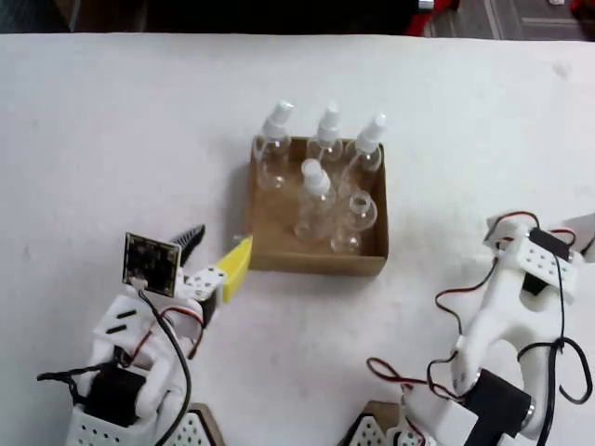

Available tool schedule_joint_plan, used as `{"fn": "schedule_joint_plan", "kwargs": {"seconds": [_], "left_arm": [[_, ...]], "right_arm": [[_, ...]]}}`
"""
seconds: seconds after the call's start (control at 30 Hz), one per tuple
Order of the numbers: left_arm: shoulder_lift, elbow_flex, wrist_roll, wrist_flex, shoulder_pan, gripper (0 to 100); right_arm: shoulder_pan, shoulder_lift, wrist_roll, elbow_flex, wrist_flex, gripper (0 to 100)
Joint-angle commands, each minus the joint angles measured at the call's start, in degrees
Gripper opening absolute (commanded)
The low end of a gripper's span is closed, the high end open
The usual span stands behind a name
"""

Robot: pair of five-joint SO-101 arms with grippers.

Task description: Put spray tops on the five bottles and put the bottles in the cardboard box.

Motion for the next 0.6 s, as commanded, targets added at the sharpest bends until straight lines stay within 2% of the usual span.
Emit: {"fn": "schedule_joint_plan", "kwargs": {"seconds": [0.0,0.13,0.23,0.33,0.5,0.57], "left_arm": [[-0.57,-0.26,0.18,-1.49,-0.13,23],[-0.57,-0.26,0.18,-1.49,-0.13,23],[-0.57,-0.26,0.18,-1.49,-0.13,23],[-0.57,-0.26,0.18,-1.49,-0.13,23],[-0.57,-0.26,0.18,-1.49,-0.13,23],[-0.57,-0.26,0.18,-1.49,-0.13,23]], "right_arm": [[-3.38,-3.03,0.09,-2.20,2.95,30.5],[-3.21,-3.12,1.41,-2.55,3.56,27.8],[-4.09,-3.12,14.24,-3.34,3.91,25.8],[-5.23,-3.12,37.45,-7.38,8.04,22.8],[-4.88,-2.77,87.82,-13.80,12.18,20.2],[-4.97,-2.77,98.81,-14.07,13.32,20.2]]}}
